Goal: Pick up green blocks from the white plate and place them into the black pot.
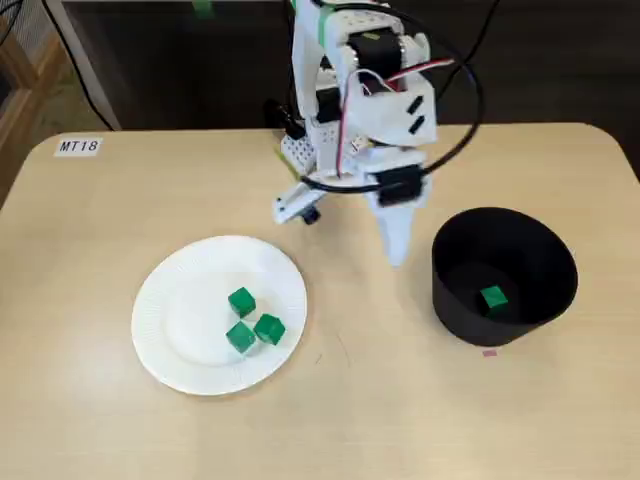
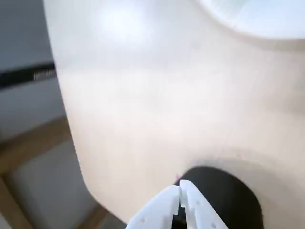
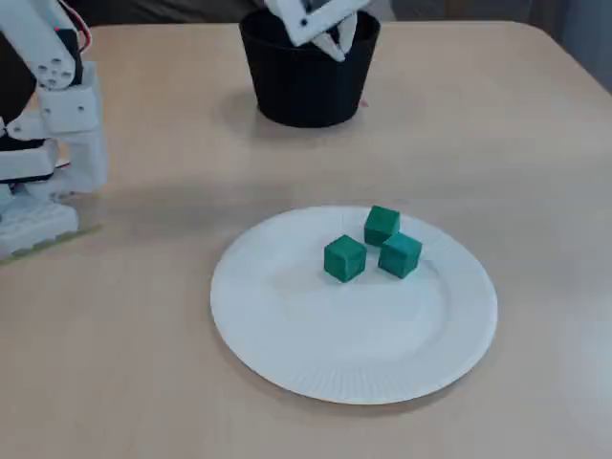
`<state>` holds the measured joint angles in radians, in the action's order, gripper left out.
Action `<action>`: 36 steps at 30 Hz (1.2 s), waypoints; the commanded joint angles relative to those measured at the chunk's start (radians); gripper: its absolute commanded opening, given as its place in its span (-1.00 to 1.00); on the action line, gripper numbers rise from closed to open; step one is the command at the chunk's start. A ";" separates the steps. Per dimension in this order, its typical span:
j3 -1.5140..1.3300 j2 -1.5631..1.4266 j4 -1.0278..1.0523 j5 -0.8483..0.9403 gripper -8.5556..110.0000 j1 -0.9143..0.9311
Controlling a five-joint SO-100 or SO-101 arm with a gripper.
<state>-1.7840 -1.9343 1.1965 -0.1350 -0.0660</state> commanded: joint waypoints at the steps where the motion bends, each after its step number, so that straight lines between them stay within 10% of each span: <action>1: 0.046 0.040 0.057 -0.130 -0.90 0.135; 15: 0.055 0.141 0.163 -0.402 -0.90 0.463; 36: 0.324 0.502 0.374 -0.101 -0.37 0.489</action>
<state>-1.5018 -1.4358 1.5769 -0.2470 0.4341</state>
